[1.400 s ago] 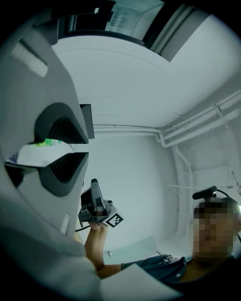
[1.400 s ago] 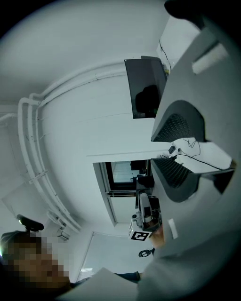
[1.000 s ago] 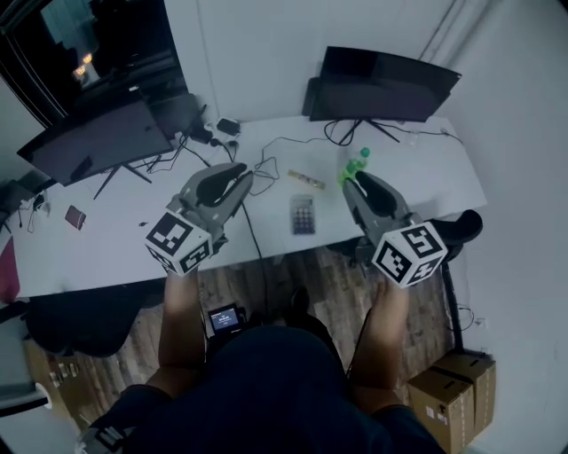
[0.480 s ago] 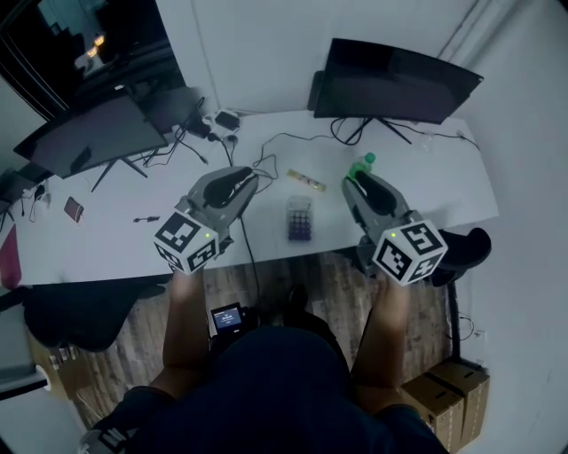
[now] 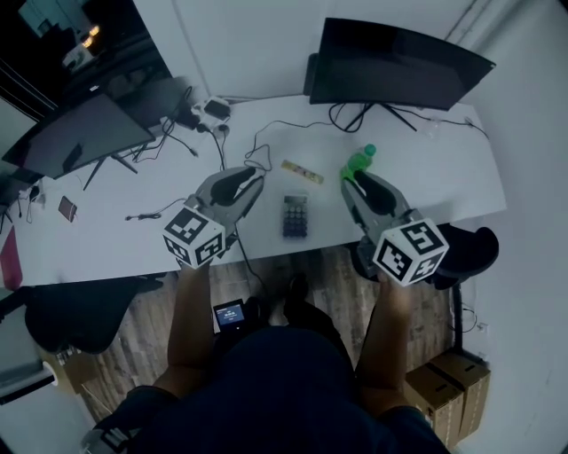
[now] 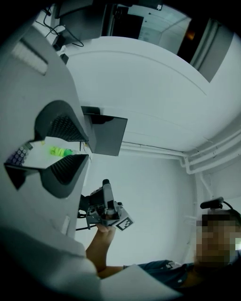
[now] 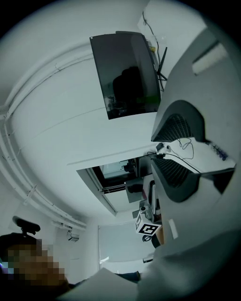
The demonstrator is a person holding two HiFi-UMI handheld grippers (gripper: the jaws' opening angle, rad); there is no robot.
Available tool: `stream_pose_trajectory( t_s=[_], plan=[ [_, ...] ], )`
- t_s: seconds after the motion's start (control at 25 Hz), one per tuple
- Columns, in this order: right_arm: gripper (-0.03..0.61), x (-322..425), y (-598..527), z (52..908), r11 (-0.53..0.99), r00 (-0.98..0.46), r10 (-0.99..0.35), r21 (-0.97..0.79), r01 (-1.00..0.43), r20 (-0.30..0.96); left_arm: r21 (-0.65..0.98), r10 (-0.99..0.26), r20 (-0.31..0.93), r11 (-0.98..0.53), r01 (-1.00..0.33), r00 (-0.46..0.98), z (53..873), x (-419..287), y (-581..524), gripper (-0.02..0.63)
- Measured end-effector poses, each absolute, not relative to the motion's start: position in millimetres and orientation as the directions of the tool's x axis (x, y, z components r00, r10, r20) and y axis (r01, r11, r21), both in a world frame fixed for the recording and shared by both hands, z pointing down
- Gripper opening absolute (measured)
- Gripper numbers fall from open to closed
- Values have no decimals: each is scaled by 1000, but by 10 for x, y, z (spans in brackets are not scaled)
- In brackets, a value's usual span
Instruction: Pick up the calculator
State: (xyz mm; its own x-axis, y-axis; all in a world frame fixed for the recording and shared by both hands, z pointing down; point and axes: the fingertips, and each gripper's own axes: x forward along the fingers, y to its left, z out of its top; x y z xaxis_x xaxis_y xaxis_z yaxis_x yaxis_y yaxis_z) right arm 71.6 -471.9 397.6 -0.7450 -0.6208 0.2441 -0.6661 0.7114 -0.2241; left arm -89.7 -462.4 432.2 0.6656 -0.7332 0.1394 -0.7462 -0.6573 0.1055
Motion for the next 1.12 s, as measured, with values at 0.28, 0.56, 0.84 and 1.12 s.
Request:
stream_pose_trajectory(
  t_s=[0.28, 0.56, 0.84, 1.12],
  plan=[
    [95, 825, -4793, 4230, 695, -738, -615, -251, -673, 277, 180, -712, 204, -647, -741, 672, 4818, -773, -4790, 116],
    [95, 892, -4833, 4436, 684, -735, -605, -273, -676, 304, 257, -688, 278, -619, -742, 670, 5349, -694, -4907, 158],
    [95, 970, -4869, 4628, 671, -730, -597, -291, -682, 333, 316, -661, 353, -582, -750, 662, 5872, -651, -5008, 196],
    [95, 1034, -4912, 4809, 658, -725, -587, -310, -686, 359, 380, -624, 429, -531, -757, 653, 6448, -608, -5086, 222]
  ],
)
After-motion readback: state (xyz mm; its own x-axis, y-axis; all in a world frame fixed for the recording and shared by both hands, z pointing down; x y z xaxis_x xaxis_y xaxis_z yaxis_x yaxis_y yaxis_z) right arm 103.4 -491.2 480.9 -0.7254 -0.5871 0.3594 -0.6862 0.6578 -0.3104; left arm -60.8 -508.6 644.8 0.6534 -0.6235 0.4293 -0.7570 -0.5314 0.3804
